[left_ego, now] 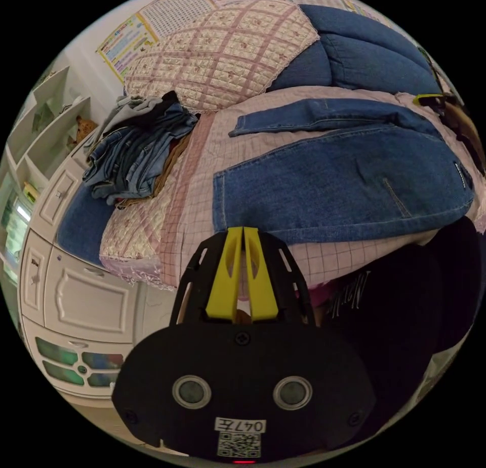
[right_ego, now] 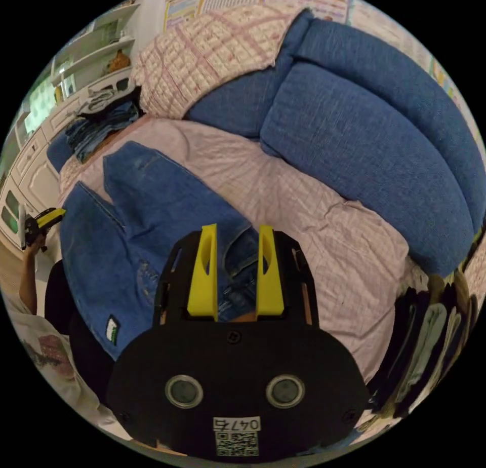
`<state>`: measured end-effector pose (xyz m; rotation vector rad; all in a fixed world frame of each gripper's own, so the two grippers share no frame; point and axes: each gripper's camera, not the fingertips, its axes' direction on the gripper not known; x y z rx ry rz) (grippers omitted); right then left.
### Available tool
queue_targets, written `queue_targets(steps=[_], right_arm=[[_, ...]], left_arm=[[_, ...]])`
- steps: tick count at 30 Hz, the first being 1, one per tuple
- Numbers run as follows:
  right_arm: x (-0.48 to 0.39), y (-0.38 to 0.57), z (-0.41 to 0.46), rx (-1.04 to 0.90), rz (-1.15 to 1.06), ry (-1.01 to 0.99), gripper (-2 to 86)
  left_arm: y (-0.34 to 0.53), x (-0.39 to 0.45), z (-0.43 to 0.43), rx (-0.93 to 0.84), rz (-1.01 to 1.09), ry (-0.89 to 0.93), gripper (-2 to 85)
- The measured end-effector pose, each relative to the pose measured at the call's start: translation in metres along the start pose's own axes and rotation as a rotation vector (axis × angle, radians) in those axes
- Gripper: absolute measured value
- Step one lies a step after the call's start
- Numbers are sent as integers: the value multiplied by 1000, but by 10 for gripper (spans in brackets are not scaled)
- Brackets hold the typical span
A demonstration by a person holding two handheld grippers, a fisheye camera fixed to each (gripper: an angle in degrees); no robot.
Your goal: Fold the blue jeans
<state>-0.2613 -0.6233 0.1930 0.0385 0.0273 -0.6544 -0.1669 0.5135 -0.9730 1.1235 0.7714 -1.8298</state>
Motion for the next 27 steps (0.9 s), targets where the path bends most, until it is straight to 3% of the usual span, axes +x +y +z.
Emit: queue_targets(steps=[6, 8, 13, 17, 21, 23, 27], right_arm=[[7, -45, 21, -131, 14, -119, 28], [-8, -54, 9, -131, -25, -63, 13], [-109, -48, -93, 56, -279, 170, 0], [-202, 6, -187, 252, -511, 176, -1], [-282, 86, -251, 365, -637, 125, -2], [-304, 109, -256, 344, -650, 135, -2], [-315, 127, -256, 255, -567, 136, -2]], left_arm=[[-40, -18, -40, -6, -51, 70, -10], [-55, -24, -57, -8, -61, 84, -10], [-102, -51, -117, -15, -130, 116, -10], [-133, -78, -180, 69, -215, 203, -8], [-173, -119, -243, 178, -312, 462, 10], [-193, -137, -257, 195, -358, 588, 44], [-231, -184, -260, 233, -540, 1007, 118]])
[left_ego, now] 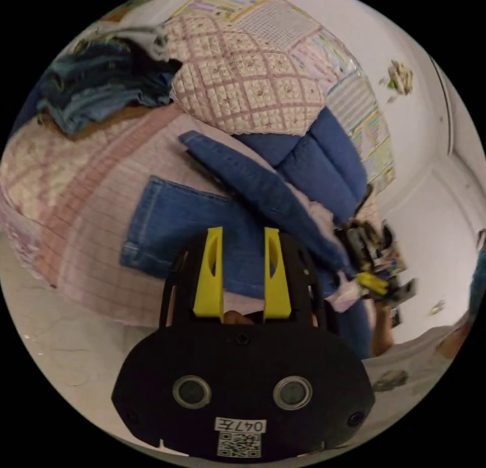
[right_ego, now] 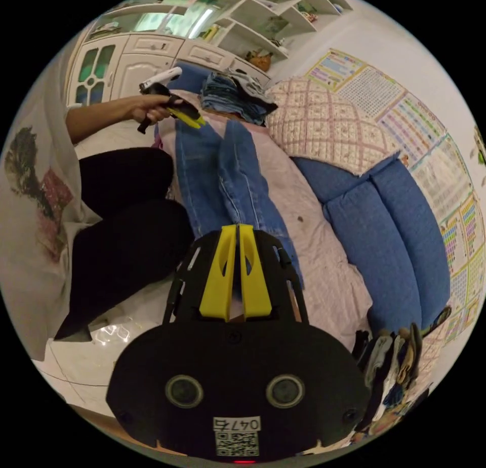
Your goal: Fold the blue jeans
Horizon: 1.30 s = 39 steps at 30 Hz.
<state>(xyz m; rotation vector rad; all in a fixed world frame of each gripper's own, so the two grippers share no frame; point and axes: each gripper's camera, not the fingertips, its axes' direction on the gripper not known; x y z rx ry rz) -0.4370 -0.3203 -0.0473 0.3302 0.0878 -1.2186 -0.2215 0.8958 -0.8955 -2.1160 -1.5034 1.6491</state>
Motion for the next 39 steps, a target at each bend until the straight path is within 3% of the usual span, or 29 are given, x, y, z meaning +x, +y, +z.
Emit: queue_targets(steps=[7, 11, 15, 20, 25, 28, 32, 34, 36, 39], right_arm=[[7, -5, -48, 38, 69, 25, -2], [12, -16, -68, 37, 90, 97, -2], [24, -25, -86, 50, 139, 129, -2], [31, -23, -102, 78, 196, 145, -2], [27, -11, -109, 76, 229, 131, -2], [13, -3, -109, 73, 206, 104, -2], [-21, 12, -107, 57, 120, 48, -2], [-44, 29, -95, 9, 95, 11, -1], [-58, 45, -81, -37, 101, -24, -2], [-77, 68, -59, -102, 112, -61, -2]], left_arm=[[-67, 53, -38, 59, -132, -43, 129], [-107, 75, -47, 80, -208, 36, 123], [-158, 111, -38, 55, -240, -59, 132], [-194, 143, -27, 104, -317, 25, 133], [-218, 187, -26, 182, -313, 85, 35], [-230, 234, -52, 249, -197, 73, 3], [-214, 302, -83, 230, -7, -120, -3], [-178, 314, -78, 110, 6, -258, 0], [-154, 304, -67, 38, -40, -277, 9], [-135, 286, -68, 101, -146, -219, 25]])
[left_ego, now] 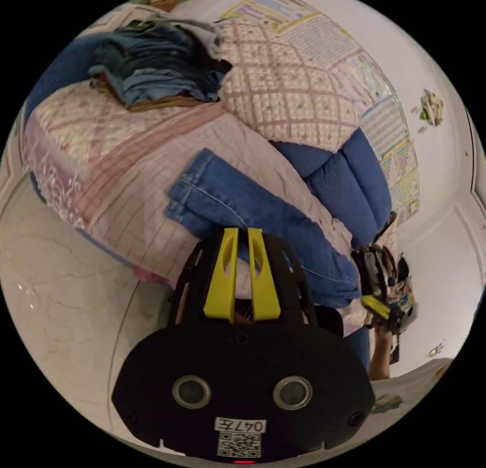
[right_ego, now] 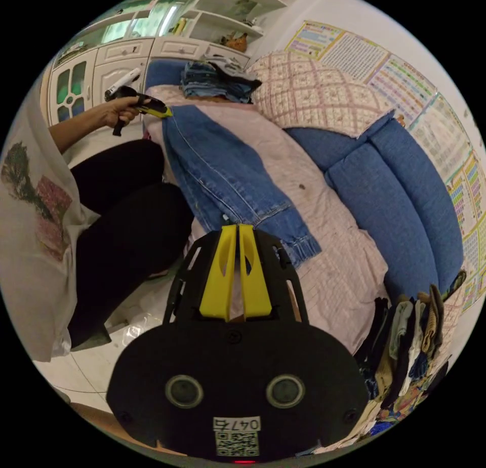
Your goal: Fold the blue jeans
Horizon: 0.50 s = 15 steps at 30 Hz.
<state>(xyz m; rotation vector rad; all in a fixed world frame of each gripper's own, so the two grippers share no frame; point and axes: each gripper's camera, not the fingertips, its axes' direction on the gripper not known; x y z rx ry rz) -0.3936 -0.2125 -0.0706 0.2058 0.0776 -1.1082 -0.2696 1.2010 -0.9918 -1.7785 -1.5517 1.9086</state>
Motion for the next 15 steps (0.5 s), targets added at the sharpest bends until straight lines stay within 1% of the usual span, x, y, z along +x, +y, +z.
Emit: queue_targets(steps=[1, 3, 6, 8, 10, 11, 14, 15], right_arm=[[-4, 8, 6, -7, 7, -7, -3], [-10, 19, 11, -11, 16, -15, -3], [-19, 36, 15, -17, 6, 6, -5], [-22, 48, 17, -18, 7, 28, -7], [-20, 69, 21, -60, 42, 127, -7], [-18, 75, 21, -67, 50, 136, -7], [-8, 112, 17, -5, 108, 40, -6], [-3, 127, 18, 20, 152, -21, -4]], left_arm=[[0, -2, -4, 38, -30, 28, 30], [-4, -1, -5, 62, -53, 24, 26], [-8, 8, 11, 8, -62, -10, -3], [-2, 23, 13, 9, -37, -39, -7], [9, 43, 11, 0, -1, -85, -9], [12, 46, 11, -5, -2, -87, -9], [23, 43, 16, -26, -39, -61, -10], [27, 39, 20, -28, -65, -32, -10]])
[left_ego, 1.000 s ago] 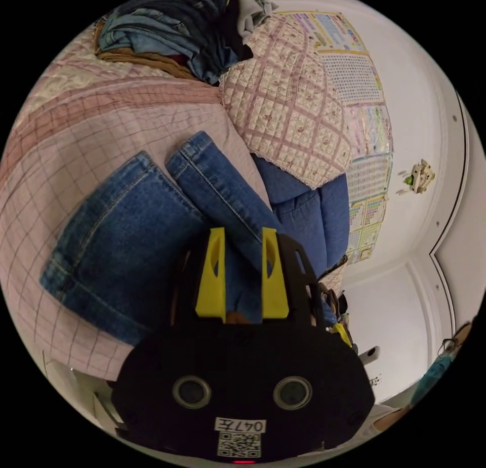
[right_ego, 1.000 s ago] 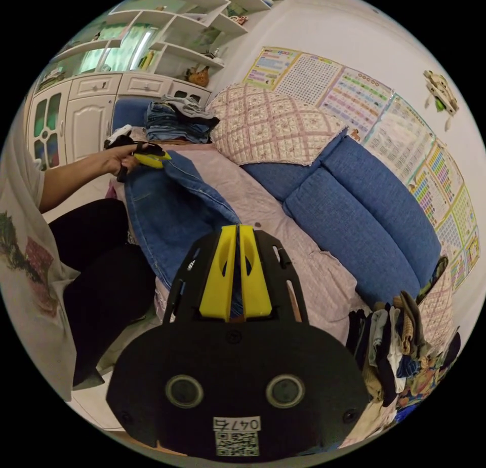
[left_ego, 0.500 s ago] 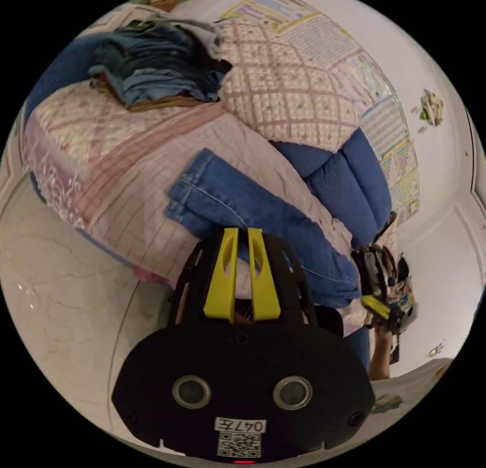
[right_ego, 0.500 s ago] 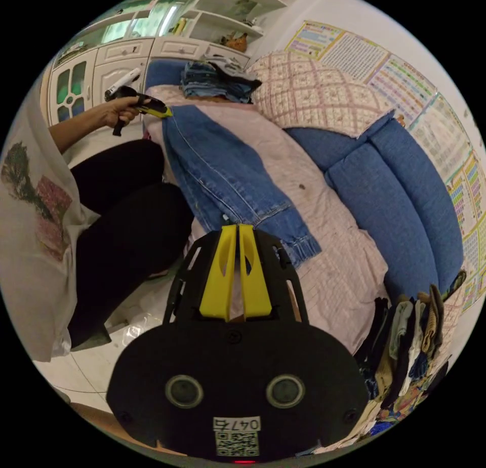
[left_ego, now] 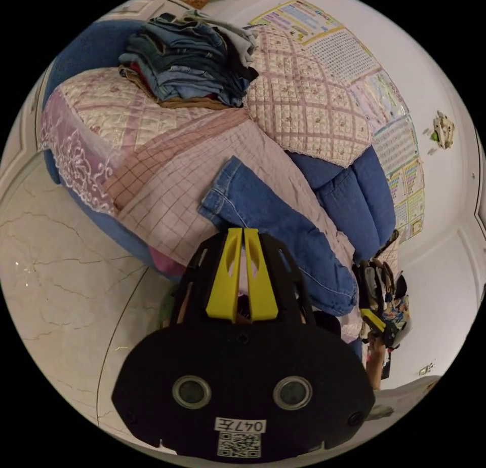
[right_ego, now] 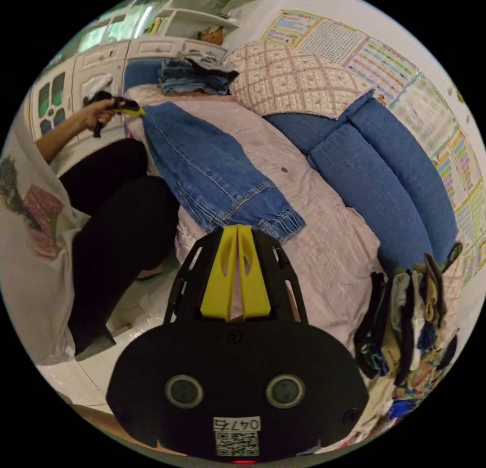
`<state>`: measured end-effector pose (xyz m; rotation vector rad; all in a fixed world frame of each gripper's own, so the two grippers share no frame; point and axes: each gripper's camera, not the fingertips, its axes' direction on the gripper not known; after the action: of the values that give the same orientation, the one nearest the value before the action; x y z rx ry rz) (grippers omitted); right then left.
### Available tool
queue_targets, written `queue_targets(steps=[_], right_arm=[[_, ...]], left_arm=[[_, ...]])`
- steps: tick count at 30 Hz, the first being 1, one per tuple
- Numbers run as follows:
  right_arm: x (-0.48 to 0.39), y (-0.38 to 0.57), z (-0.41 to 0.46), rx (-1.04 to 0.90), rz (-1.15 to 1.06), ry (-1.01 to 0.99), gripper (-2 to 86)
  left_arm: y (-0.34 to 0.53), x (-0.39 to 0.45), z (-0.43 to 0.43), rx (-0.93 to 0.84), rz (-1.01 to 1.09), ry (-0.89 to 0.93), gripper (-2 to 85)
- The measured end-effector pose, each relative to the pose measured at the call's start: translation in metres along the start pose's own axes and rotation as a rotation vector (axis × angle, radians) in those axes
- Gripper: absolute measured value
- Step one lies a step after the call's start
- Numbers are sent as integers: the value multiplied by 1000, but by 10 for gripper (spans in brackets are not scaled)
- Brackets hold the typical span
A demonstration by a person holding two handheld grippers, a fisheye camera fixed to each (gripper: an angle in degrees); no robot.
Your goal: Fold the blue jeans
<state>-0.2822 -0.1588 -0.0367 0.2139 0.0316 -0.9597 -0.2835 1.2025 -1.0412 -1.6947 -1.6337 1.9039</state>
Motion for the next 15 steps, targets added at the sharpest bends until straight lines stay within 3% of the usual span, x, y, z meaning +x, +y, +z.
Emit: queue_targets(steps=[9, 15], right_arm=[[28, 134, 27, 90, 493, 6, 31], [53, 218, 80, 150, 785, -348, 16]], left_arm=[[25, 13, 12, 0, -21, 53, -10], [42, 22, 19, -3, -30, 62, -10]])
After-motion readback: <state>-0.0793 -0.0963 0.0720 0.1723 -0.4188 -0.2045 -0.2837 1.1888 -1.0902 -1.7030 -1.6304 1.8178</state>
